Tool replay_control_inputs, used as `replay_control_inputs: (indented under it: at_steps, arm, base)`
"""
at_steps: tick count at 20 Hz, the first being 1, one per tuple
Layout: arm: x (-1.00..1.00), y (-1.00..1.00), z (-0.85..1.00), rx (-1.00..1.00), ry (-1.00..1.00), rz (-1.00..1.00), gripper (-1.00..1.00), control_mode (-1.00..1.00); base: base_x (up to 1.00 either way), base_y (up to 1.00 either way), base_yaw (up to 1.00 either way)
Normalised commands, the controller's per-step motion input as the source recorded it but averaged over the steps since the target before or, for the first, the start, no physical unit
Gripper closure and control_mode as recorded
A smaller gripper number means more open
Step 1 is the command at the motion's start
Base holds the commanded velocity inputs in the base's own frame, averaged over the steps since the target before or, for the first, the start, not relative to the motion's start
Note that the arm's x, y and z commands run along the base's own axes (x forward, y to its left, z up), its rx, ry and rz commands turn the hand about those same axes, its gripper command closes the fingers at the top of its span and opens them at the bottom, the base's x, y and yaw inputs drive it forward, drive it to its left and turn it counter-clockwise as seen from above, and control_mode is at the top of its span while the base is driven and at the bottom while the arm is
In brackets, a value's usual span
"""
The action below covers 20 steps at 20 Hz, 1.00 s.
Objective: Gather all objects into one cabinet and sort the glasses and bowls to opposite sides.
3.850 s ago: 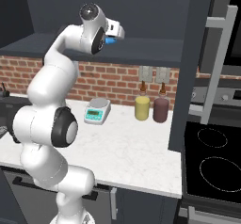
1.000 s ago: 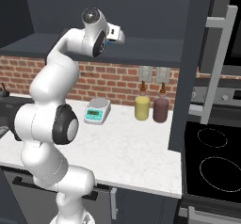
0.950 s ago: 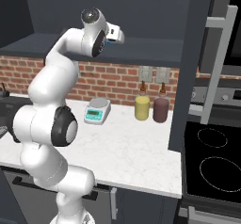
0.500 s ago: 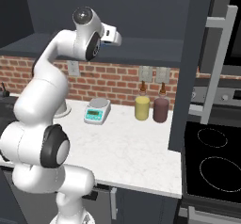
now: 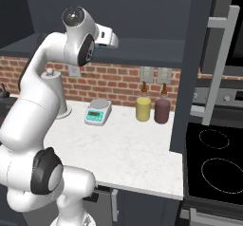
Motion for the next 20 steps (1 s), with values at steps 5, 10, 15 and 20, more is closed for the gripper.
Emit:
replay_control_inputs:
  at_steps: [5, 10, 15, 20]
  arm:
    - [-0.34, 0.00, 0.21, 0.00, 0.01, 0.00, 1.00, -1.00]
    - [-0.53, 0.00, 0.40, 0.00, -0.02, 0.00, 1.00, -1.00]
    - [-0.83, 0.00, 0.18, 0.00, -0.01, 0.01, 1.00, -1.00]
    - [-1.00, 0.00, -0.15, 0.00, 0.00, 0.01, 1.00, -1.00]
  base:
    - [0.00, 0.00, 0.00]
    - [0.00, 0.00, 0.00]
    - [0.00, 0.00, 0.00]
    - [0.00, 0.00, 0.00]
